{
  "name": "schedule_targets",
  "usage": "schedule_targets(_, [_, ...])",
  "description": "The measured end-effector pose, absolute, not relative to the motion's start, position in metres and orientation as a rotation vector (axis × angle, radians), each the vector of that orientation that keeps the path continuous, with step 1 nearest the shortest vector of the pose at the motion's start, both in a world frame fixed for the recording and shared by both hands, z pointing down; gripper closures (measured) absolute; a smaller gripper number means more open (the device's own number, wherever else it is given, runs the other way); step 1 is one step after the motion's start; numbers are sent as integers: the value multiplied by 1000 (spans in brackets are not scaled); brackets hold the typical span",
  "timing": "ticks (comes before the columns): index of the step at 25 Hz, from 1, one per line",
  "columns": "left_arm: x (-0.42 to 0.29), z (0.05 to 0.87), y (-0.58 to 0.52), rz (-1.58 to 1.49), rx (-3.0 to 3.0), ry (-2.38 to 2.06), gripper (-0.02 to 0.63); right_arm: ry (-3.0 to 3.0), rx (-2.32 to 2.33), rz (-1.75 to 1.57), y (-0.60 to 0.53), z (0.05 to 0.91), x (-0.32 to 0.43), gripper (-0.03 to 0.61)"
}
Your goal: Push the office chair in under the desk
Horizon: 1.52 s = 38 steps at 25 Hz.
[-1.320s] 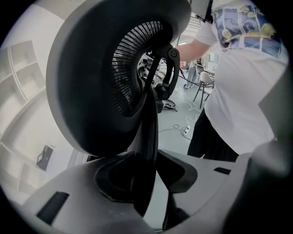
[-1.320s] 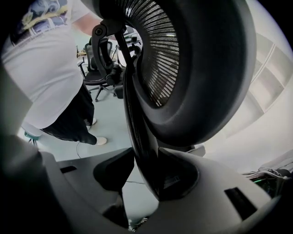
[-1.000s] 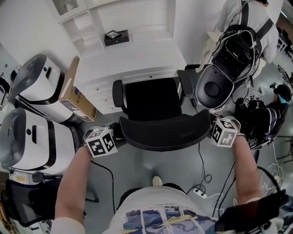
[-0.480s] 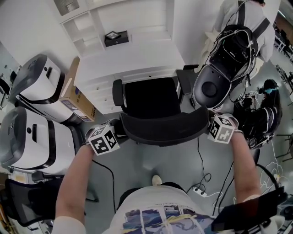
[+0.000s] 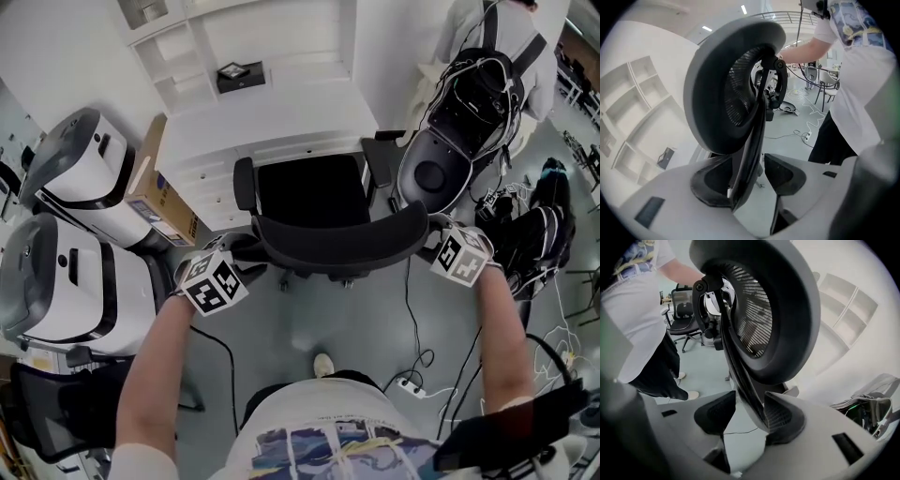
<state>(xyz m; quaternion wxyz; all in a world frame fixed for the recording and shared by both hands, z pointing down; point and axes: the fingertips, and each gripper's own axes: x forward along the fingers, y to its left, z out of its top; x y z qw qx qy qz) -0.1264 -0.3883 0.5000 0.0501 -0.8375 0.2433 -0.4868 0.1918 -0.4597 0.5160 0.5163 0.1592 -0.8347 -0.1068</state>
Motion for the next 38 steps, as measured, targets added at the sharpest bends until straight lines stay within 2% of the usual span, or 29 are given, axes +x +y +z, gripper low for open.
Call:
schedule_targets(6, [-130, 480, -363, -1364, -2612, 774, 387, -2011, 475, -258, -434, 500, 193, 401])
schedule_targets(13, [-137, 454, -328, -1131, -2777, 851, 391, -2039, 641, -206, -396, 488, 187, 491])
schedule_targets(18, [-139, 438, -301, -962, -2901, 914, 475, -2059, 709, -123, -357, 487, 173, 529])
schedule_targets(21, [-138, 434, -282, -879, -2961, 941, 555, -2107, 753, -61, -331, 490, 158, 543])
schedule_targets(24, [-136, 428, -263, -793, -3026, 950, 591, -2184, 807, 15, -305, 491, 139, 549])
schedule_targets(32, [-137, 414, -206, -569, -3174, 1013, 600, -2396, 941, 356, -240, 476, 75, 554])
schedule_targets(38, [-141, 421, -154, -563, -3236, 1003, 601, -2470, 974, 591, -195, 474, 36, 554])
